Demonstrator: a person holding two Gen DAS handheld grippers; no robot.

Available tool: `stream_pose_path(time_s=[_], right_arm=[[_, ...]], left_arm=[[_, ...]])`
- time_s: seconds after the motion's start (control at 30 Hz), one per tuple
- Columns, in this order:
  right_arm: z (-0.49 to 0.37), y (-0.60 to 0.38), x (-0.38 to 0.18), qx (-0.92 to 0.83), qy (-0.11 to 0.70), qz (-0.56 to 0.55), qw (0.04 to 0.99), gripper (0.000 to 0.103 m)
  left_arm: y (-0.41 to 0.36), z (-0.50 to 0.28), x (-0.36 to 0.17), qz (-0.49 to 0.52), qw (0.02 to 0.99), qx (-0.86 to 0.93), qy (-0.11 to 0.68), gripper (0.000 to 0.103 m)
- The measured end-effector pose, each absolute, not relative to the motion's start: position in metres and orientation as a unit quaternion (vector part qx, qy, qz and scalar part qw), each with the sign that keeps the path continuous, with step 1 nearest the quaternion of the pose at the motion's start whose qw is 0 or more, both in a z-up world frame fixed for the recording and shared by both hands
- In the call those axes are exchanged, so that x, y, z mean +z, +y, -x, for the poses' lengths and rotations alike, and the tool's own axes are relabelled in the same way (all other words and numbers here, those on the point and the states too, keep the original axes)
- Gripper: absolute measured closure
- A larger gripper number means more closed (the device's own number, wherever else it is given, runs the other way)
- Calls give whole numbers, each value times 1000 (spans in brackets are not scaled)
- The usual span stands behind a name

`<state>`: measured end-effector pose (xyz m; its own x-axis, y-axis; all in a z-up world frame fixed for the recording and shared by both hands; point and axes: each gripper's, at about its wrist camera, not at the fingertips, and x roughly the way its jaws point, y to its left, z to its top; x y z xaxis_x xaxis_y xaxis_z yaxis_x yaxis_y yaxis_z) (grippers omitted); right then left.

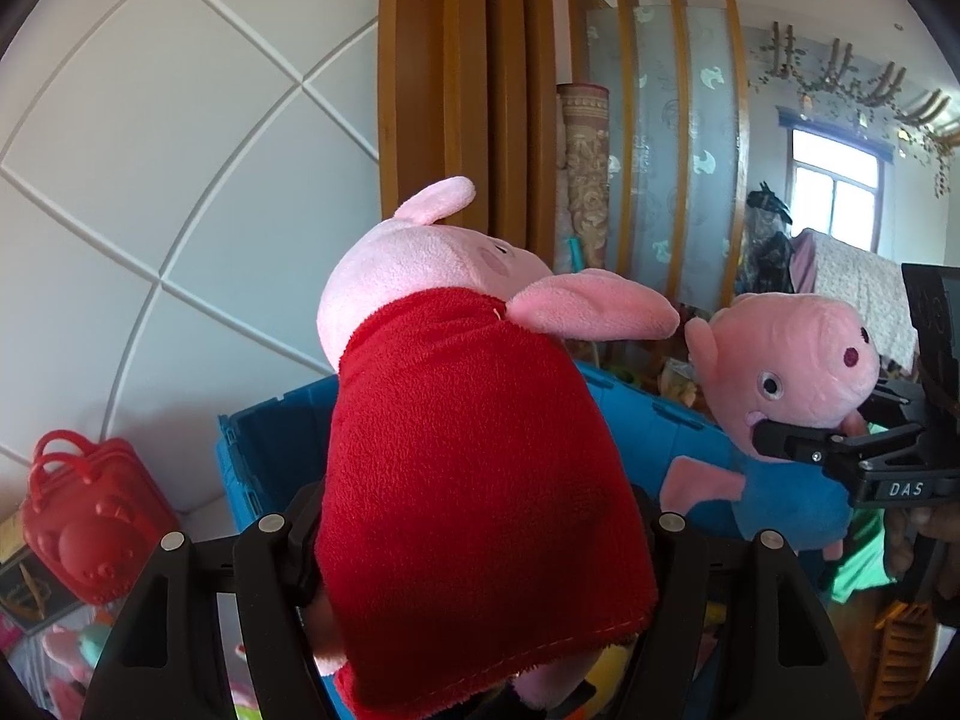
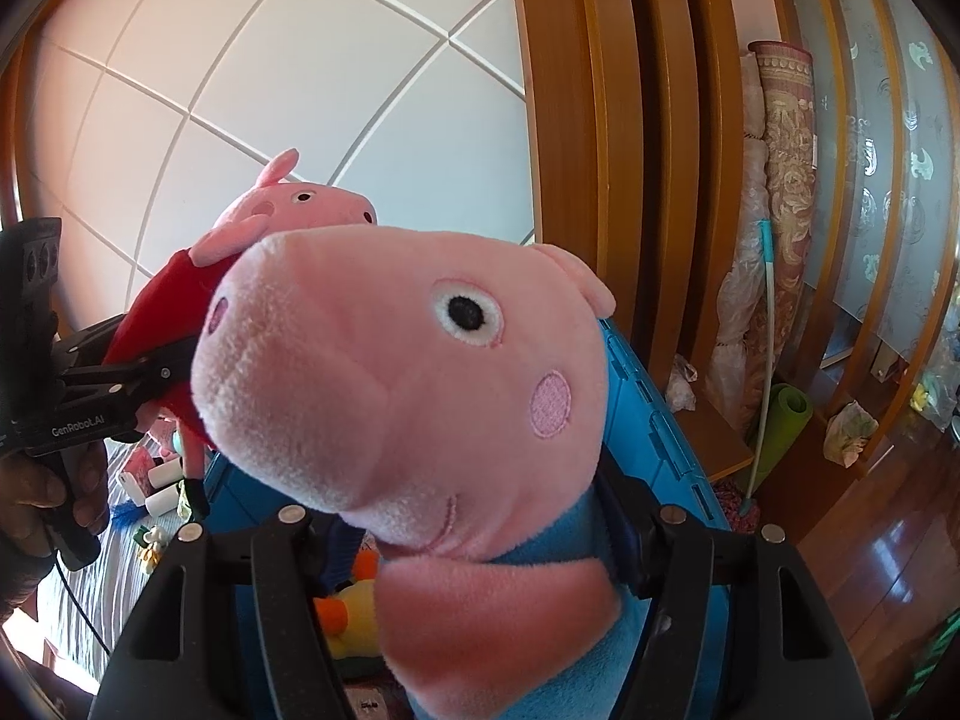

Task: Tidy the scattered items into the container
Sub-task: 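Open both grippers to drop the pig plushes into the blue crate, then withdraw both tools from the crate back toward the bed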

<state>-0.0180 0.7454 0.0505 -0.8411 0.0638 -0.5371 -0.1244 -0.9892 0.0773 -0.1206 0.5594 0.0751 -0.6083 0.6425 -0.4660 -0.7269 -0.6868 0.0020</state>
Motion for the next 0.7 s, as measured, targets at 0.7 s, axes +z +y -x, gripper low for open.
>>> stream_pose_path(time_s=[0.7], right_arm=[[16, 722, 61, 961, 38, 273, 24, 0]], left_arm=[[544, 103, 85, 209, 369, 900, 101, 3]])
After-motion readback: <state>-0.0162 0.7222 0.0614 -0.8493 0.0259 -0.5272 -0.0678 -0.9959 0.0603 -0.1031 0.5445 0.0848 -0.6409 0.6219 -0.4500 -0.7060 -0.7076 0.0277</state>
